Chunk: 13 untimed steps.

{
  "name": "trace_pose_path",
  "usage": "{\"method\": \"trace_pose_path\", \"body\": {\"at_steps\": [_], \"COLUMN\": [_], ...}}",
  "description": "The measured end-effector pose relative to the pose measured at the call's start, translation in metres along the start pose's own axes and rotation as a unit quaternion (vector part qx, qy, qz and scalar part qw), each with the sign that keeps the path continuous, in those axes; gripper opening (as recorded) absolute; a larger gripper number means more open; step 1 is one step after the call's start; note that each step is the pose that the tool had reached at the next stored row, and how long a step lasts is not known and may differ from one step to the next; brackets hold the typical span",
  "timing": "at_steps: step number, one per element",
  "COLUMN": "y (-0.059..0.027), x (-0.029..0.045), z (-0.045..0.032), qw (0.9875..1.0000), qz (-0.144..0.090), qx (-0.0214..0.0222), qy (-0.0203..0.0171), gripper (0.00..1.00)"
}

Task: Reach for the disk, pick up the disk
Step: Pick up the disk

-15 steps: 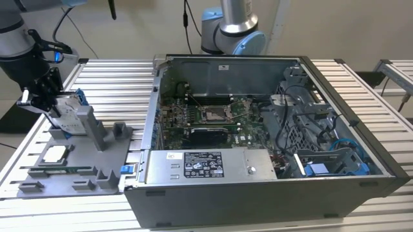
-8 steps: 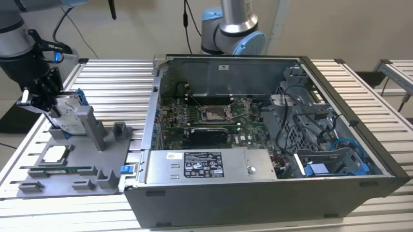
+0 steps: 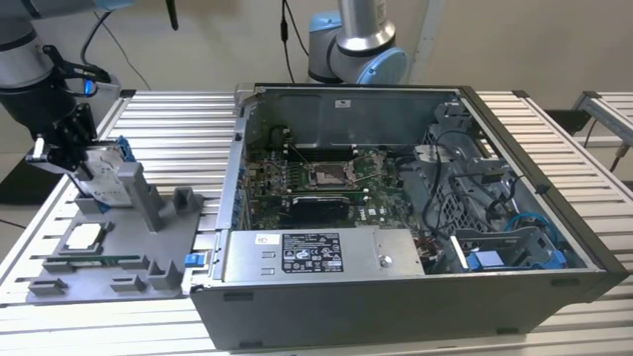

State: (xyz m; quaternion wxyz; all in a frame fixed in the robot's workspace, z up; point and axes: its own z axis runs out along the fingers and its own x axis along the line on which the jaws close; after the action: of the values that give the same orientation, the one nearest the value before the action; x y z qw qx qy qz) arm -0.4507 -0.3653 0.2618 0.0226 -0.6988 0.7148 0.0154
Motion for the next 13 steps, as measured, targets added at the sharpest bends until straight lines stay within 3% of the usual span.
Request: {"method": "trace_pose_path", "body": {"at_steps": [1,13], "y": [0.0,0.0], "x": [-0.0001,-0.0002], "z": [0.0,-0.003], "qw": [1.0,1.0], "qz": [0.0,0.0], "qx": [0.0,-0.0001], "qy": [-0.0016,-0.0018], "gripper": [0.0,0.0]}}
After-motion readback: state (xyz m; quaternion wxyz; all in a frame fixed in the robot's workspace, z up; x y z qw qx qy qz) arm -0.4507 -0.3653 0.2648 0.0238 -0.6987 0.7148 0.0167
